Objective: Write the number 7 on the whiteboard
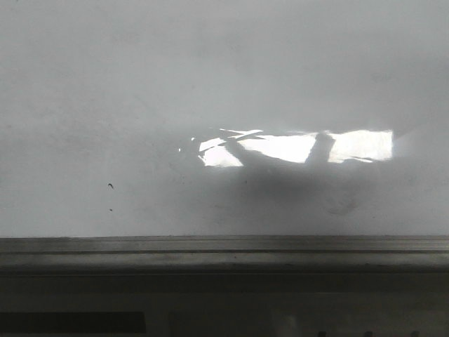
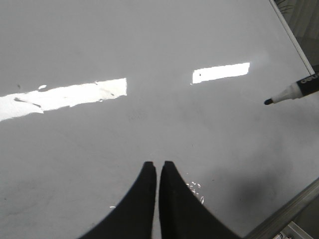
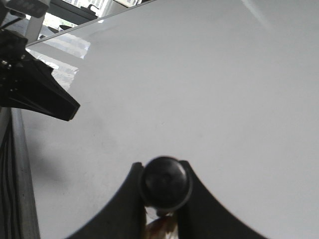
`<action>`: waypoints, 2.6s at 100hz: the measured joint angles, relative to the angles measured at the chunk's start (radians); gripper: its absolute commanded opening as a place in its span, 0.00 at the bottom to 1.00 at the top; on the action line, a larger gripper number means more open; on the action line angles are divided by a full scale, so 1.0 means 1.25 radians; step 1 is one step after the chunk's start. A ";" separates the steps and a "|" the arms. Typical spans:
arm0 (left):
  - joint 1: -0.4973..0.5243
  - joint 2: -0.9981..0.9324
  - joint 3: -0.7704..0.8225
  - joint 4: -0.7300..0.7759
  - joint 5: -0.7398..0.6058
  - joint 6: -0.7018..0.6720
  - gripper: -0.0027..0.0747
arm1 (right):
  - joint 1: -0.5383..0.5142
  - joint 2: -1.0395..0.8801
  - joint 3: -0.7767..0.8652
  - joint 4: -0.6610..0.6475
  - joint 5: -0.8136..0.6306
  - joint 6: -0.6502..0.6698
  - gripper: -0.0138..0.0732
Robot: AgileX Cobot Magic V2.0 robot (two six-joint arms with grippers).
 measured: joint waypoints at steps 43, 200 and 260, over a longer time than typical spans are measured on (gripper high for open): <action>0.000 0.000 0.000 0.000 0.000 0.000 0.01 | -0.042 0.070 0.000 0.004 -0.016 0.000 0.11; 0.001 0.000 0.000 0.000 0.000 0.000 0.01 | -0.118 0.206 -0.005 0.062 -0.072 -0.020 0.11; 0.001 0.000 0.000 0.000 0.000 0.000 0.01 | -0.176 0.120 -0.009 0.080 0.066 -0.057 0.11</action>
